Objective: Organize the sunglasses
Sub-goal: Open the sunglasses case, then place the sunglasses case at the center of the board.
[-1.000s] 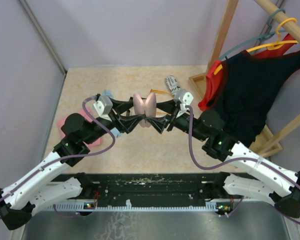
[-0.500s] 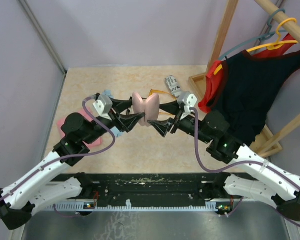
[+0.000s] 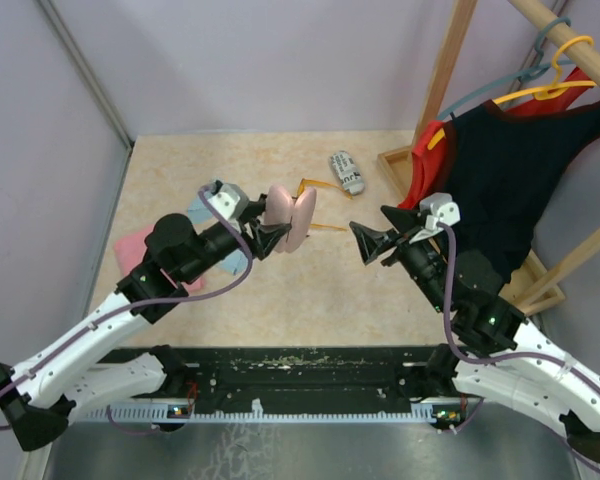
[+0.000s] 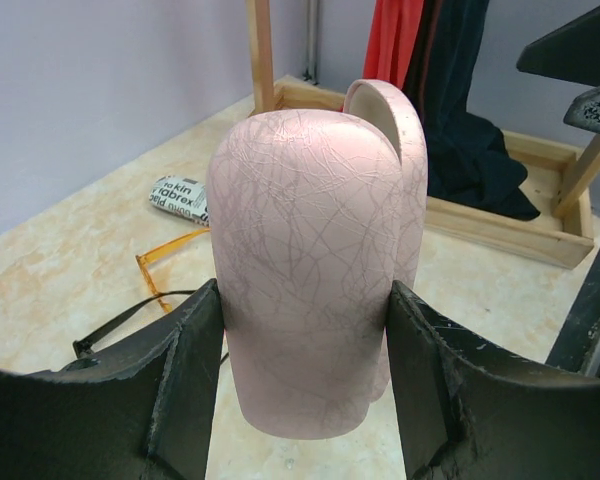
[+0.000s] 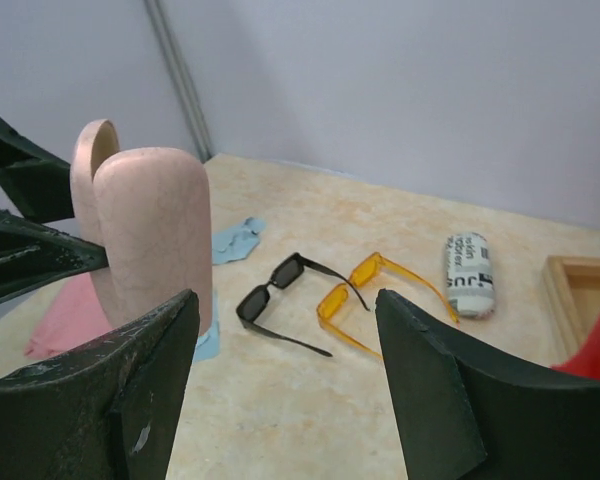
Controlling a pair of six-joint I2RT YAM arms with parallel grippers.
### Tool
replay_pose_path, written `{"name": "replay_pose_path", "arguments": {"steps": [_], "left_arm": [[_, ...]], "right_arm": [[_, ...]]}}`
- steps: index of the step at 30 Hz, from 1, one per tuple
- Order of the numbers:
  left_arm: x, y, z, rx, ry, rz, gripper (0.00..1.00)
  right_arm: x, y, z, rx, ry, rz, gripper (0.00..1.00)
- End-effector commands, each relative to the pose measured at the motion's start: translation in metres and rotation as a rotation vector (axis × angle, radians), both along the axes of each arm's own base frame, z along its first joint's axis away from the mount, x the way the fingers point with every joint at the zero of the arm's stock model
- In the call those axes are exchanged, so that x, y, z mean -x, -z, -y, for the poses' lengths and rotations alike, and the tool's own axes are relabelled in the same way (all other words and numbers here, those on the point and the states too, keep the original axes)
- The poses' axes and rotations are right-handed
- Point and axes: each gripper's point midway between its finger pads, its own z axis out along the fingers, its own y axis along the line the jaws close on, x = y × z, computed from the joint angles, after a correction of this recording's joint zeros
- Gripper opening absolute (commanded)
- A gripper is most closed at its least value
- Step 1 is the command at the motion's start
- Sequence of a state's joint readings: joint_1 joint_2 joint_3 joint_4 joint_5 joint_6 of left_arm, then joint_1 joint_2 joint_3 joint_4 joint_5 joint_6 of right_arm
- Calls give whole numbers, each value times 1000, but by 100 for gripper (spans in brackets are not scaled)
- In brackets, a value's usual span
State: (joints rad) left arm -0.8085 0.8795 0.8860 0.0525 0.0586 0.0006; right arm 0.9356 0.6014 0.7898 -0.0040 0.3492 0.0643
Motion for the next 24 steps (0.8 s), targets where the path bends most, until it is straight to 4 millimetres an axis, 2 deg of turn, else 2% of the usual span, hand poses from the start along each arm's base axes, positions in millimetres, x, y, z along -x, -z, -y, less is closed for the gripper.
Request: {"name": "replay_pose_path", "arguments": {"steps": [1, 6, 10, 17, 19, 24], "left_arm": [[-7, -1, 8, -95, -29, 7, 0], [-7, 49, 20, -300, -106, 42, 0], [-5, 84, 31, -452, -64, 129, 0], [8, 104, 51, -593, 64, 495, 0], [13, 118, 58, -659, 124, 586, 0], [11, 145, 65, -769, 149, 789, 0]], "right_arm": [[-9, 23, 25, -2, 142, -96, 71], [-8, 24, 53, -97, 253, -101, 71], [-3, 17, 69, -133, 283, -68, 71], [4, 18, 81, -131, 285, -27, 70], [5, 19, 82, -137, 282, -15, 70], [8, 21, 79, -136, 255, -3, 70]]}}
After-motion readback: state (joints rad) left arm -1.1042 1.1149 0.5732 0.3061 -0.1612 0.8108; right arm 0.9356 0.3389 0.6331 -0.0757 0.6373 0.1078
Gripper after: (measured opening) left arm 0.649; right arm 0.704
